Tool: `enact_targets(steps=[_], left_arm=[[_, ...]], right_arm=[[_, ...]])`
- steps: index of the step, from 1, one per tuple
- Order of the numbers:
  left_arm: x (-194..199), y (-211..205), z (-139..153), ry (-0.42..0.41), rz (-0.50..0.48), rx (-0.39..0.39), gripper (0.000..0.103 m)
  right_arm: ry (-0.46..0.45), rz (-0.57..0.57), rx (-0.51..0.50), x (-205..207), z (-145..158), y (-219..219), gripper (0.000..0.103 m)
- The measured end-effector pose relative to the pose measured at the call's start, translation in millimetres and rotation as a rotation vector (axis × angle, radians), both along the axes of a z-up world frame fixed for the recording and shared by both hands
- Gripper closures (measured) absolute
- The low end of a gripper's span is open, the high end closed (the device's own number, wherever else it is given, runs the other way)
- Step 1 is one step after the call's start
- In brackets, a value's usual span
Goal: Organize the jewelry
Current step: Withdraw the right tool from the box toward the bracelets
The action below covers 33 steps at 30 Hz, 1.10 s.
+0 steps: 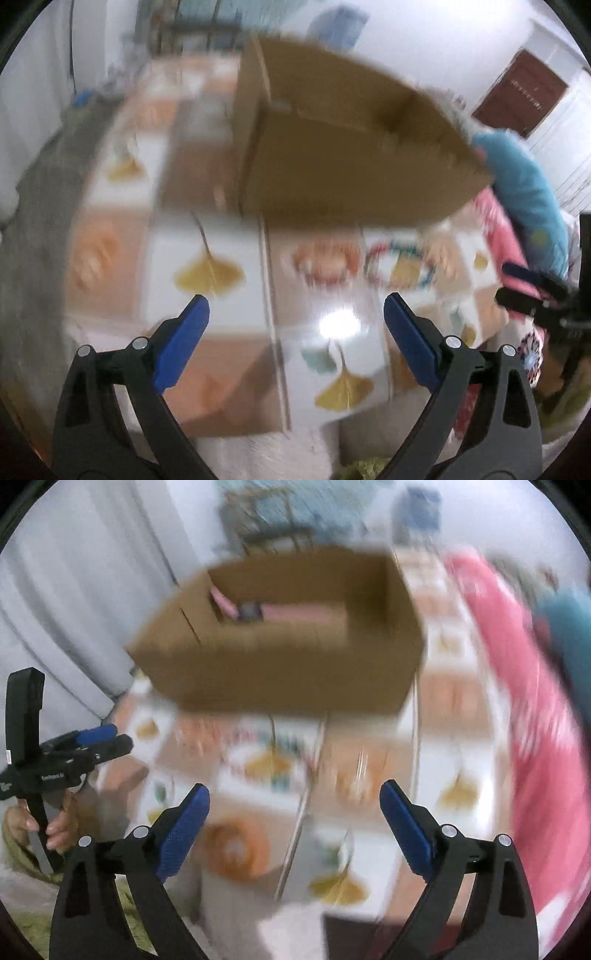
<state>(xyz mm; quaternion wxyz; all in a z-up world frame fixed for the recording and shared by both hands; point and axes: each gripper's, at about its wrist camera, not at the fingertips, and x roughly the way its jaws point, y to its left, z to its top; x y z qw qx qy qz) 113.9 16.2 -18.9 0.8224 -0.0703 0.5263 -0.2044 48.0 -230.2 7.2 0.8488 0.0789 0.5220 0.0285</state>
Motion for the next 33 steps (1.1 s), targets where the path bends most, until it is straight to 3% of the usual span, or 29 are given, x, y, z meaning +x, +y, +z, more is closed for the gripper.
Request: enact_targets(steps=[2,5,11,14,15,16,22,26,30,33], left_arm=[[0.7,-7.7,-16.2,0.038,0.006,0.032,0.011],[-1.1,-12.1,-23.2,0.006,0.032,0.075,0.011],[1.7,-21.8,-27.0,-0.02,0.021,0.193,0.008],[0.7,-32.5,-32.7,-0.042,0.014,0.328,0.006],[1.1,-33.2,-32.8,-0.053,0.014,0.339,0.007],[1.3,-32.0,-32.9,-0.05,0.015,0.331,0.007],[6.0,-31.2,-32.8,-0.061,0.008,0.333,0.006],[4.2,-30.9,-34.6,-0.096,-0.003,0.325,0.006],[4.0,-31.0,-34.8,-0.109,-0.018,0.321,0.006],[4.7,-25.5,-36.0,-0.13,-0.037,0.314,0.007]], right_arm=[[0.031,-0.079,0.023,-5.6,-20.7,-7.0,0.012],[0.048,-0.147,-0.027,-4.0,-33.4,-9.5,0.012],[0.033,-0.108,-0.162,3.9,-40.7,7.6,0.012],[0.049,-0.095,-0.225,7.7,-48.8,15.1,0.012],[0.045,-0.089,-0.234,7.5,-52.8,16.9,0.012],[0.036,-0.089,-0.242,7.0,-53.5,17.4,0.007],[0.047,-0.122,-0.158,5.1,-58.5,2.6,0.006],[0.006,-0.1,-0.17,5.9,-60.2,-4.5,0.006],[0.026,-0.081,-0.169,6.8,-57.5,-8.5,0.006],[-0.059,-0.085,-0.132,4.0,-37.3,-8.6,0.006]])
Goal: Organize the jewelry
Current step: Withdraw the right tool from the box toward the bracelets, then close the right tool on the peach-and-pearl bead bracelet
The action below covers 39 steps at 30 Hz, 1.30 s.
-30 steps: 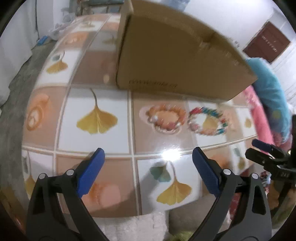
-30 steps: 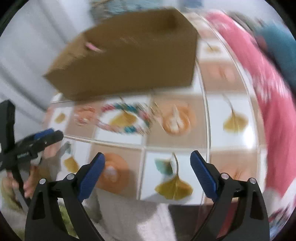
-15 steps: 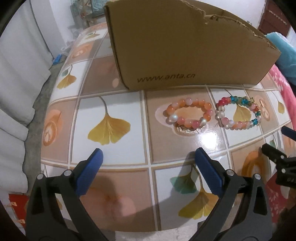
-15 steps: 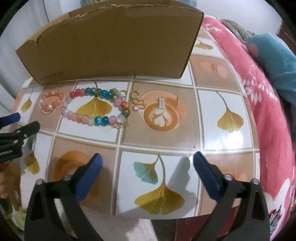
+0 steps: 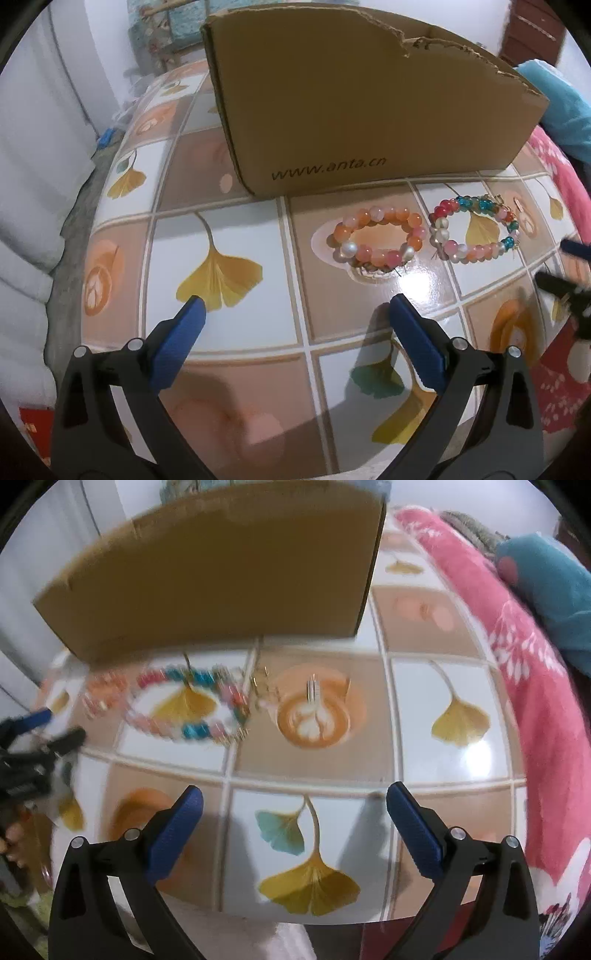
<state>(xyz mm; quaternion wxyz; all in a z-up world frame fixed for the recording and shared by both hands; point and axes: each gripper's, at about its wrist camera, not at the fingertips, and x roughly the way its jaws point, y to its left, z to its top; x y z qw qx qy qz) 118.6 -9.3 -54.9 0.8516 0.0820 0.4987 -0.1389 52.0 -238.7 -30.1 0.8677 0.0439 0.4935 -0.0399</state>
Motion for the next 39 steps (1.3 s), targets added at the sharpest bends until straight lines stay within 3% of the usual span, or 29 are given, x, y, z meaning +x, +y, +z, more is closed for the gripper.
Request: enact_targets(steps=[2,5,9,10,12,13,15,20,22,27,39], left_arm=[[-0.7,9.0,0.8,-0.025,0.017,-0.025,0.007],[-1.1,24.1,10.8,-0.055,0.033,-0.18,0.007],[-0.8,30.5,27.9,-0.135,0.017,-0.285,0.009],[-0.3,29.7,32.0,-0.153,0.005,-0.309,0.011],[3.3,26.3,34.9,-0.16,-0.025,-0.341,0.027],[3.5,23.1,34.7,-0.153,-0.033,-0.342,0.03],[13.2,15.8,29.8,-0.122,-0.052,-0.35,0.046],[29.3,10.7,15.6,-0.056,-0.072,-0.374,0.065],[27.8,3.9,13.0,-0.039,-0.08,-0.361,0.068],[28.9,-6.6,5.7,-0.02,-0.084,-0.275,0.091],[8.3,25.5,7.4,0.015,-0.051,-0.24,0.094]], right_arm=[[-0.062,0.026,0.027,2.5,18.6,7.1,0.006],[-0.119,0.1,0.114,12.2,34.1,18.9,0.006],[-0.13,0.164,0.185,30.5,36.2,37.7,0.009],[-0.12,0.177,0.195,35.9,33.3,41.9,0.014],[-0.101,0.191,0.217,48.2,27.6,48.0,0.021],[-0.092,0.195,0.227,52.5,24.7,51.7,0.026],[-0.073,0.195,0.237,57.2,20.8,58.1,0.035],[-0.04,0.201,0.239,63.5,13.1,61.5,0.058],[-0.031,0.2,0.237,64.3,11.3,61.1,0.062],[-0.019,0.207,0.246,65.0,9.7,62.8,0.068],[0.014,0.277,0.279,57.9,7.2,82.9,0.068]])
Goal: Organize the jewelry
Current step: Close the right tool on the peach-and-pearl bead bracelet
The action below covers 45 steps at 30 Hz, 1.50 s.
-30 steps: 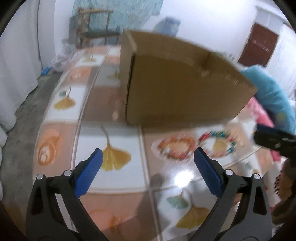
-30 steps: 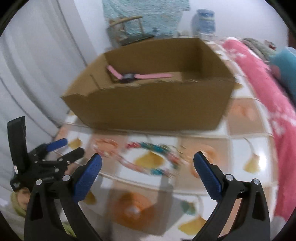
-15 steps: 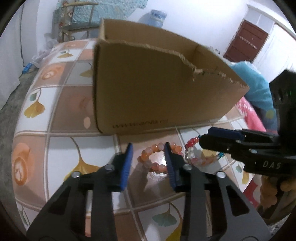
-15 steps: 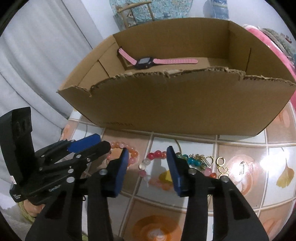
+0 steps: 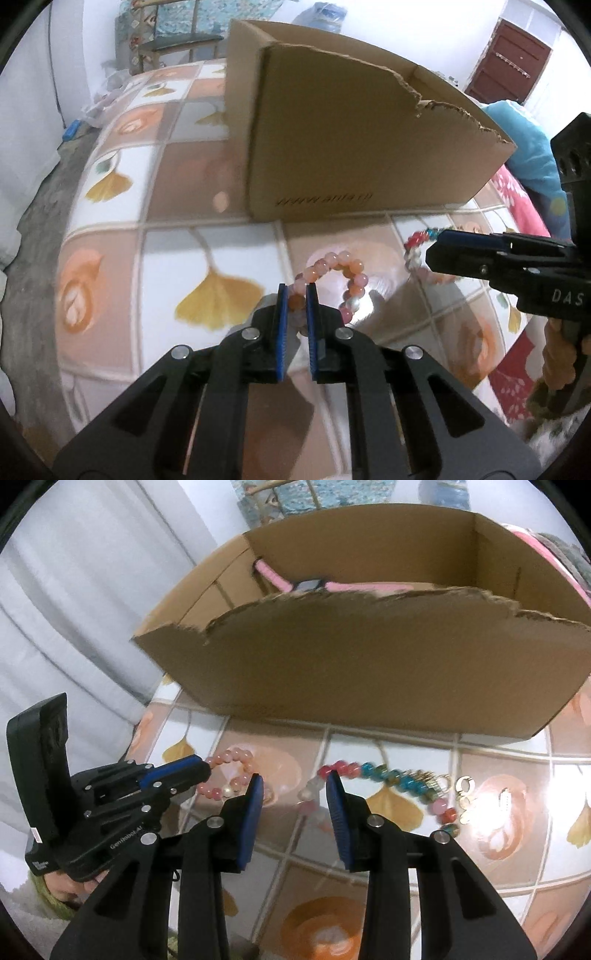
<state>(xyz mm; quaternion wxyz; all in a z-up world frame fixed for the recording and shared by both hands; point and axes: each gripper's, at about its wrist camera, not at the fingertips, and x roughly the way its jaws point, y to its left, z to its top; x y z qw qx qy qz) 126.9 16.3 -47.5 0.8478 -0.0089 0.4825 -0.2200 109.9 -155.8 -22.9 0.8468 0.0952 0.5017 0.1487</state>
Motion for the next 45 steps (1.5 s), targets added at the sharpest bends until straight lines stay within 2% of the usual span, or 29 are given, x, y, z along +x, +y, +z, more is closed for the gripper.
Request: enact_targets(steps=[4,7,8,13,22,26,27,28,33,36,45], left_arm=[[-10.0,19.9,2.3,0.003,0.021,-0.034,0.093],[-10.3,23.1,4.7,0.011,0.035,-0.054,0.084],[-10.6,23.5,4.9,0.014,0.035,-0.052,0.083],[-8.5,22.7,2.7,0.033,0.038,-0.035,0.082],[-8.9,28.7,2.1,0.053,0.04,-0.055,0.082],[-8.5,27.8,1.8,0.053,0.034,-0.057,0.082],[-8.1,26.9,2.0,0.054,0.033,-0.055,0.082],[-7.9,26.8,1.9,0.055,0.031,-0.055,0.082],[-7.5,21.8,2.5,0.06,0.016,-0.049,0.074],[-7.6,16.9,2.5,0.058,0.007,-0.023,0.074],[-3.9,0.3,3.1,0.079,-0.034,-0.013,0.075]], right_arm=[[-0.001,0.058,0.001,0.6,-1.7,18.4,0.068],[-0.016,0.098,-0.027,7.2,-3.8,33.6,0.068],[-0.017,0.107,-0.034,10.4,-5.2,37.2,0.073],[0.001,0.141,-0.056,25.5,-13.2,49.2,0.083],[0.003,0.202,-0.079,27.7,-10.7,64.2,0.084],[0.016,0.211,-0.11,31.0,-17.9,74.1,0.084],[0.016,0.216,-0.125,31.4,-18.2,78.2,0.086],[0.021,0.218,-0.133,31.5,-18.9,80.8,0.093],[0.033,0.202,-0.131,24.7,-18.5,80.3,0.093],[0.044,0.189,-0.119,20.0,-18.3,77.1,0.093],[0.055,0.159,-0.09,11.5,-19.8,64.4,0.093]])
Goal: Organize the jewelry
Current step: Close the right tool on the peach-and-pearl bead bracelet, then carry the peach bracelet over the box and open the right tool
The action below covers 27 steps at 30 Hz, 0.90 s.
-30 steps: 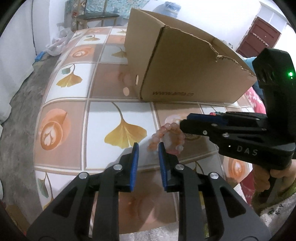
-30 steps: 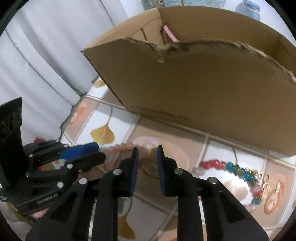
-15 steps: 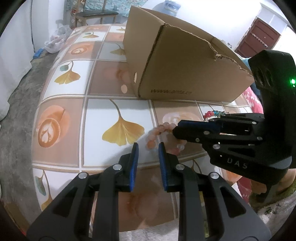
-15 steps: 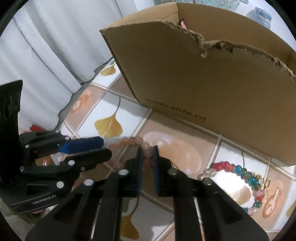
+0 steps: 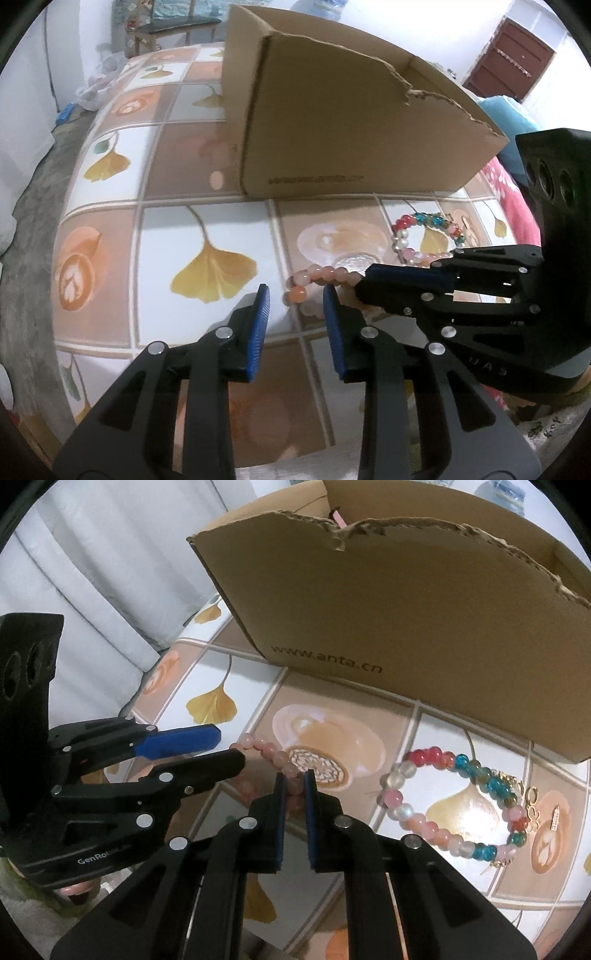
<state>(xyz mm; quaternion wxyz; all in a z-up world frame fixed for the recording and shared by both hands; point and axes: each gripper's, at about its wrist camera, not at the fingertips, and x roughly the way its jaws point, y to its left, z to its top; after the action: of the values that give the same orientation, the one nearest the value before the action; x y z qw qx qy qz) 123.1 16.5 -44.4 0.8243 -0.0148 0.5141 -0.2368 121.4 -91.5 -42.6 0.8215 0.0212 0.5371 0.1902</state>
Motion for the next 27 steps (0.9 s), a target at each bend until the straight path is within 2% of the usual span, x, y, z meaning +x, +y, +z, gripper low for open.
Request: enact_targets(steps=[5,7,9,19,27], left_arm=[[0.8,-13.9,0.0,-0.003,-0.032,0.045,0.079],[1.6,-15.5,-0.4,0.001,-0.032,0.05,0.083],[2.0,-16.4,-1.4,0.007,-0.031,0.054,0.094],[-4.0,-13.8,5.3,-0.022,-0.03,0.034,0.094],[-18.1,-13.0,45.9,-0.109,-0.047,-0.004,0.094]], right_arm=[[-0.003,-0.006,0.014,1.3,-3.1,-6.3,0.093],[-0.005,-0.006,0.022,2.6,-5.1,-7.5,0.093],[-0.009,-0.004,0.028,1.6,-4.5,-10.1,0.093],[-0.032,-0.026,0.062,-1.0,1.7,-21.4,0.093],[-0.118,-0.036,0.088,-21.4,45.6,-43.3,0.093]])
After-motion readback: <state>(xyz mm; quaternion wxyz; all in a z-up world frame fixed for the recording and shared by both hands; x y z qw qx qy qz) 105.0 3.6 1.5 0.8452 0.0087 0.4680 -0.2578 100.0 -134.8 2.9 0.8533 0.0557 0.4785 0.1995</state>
